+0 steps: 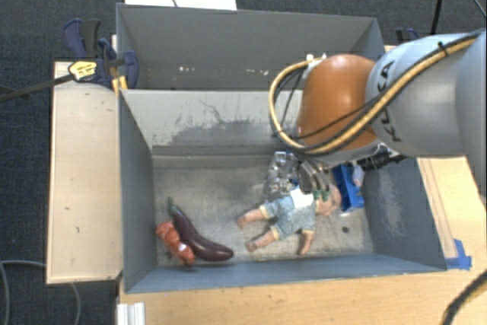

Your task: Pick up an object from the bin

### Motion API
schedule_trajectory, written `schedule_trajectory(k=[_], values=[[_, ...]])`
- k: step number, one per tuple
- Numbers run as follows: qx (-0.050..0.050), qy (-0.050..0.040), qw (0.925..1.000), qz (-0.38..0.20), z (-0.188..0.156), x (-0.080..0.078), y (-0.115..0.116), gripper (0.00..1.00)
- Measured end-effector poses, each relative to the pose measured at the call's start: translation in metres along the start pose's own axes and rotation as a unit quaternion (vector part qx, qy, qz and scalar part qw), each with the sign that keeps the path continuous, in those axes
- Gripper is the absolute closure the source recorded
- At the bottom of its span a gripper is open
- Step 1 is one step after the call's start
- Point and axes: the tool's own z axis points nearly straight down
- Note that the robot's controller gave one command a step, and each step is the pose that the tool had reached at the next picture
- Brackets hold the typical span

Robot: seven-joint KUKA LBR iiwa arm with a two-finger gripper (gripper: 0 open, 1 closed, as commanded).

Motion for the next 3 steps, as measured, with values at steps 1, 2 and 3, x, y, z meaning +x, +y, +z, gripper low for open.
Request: schedule_trajectory(k=[1,2,3], values=[[0.0,-0.0025,1.0,0.0,-0.01,0.001,-0.001,1.0],[0.0,-0.0016,0.9925,-0.122,-0.041,0.017,-0.023,1.0],[0.0,-0.0015,0.9926,-0.122,-0.041,0.017,-0.023,1.0]])
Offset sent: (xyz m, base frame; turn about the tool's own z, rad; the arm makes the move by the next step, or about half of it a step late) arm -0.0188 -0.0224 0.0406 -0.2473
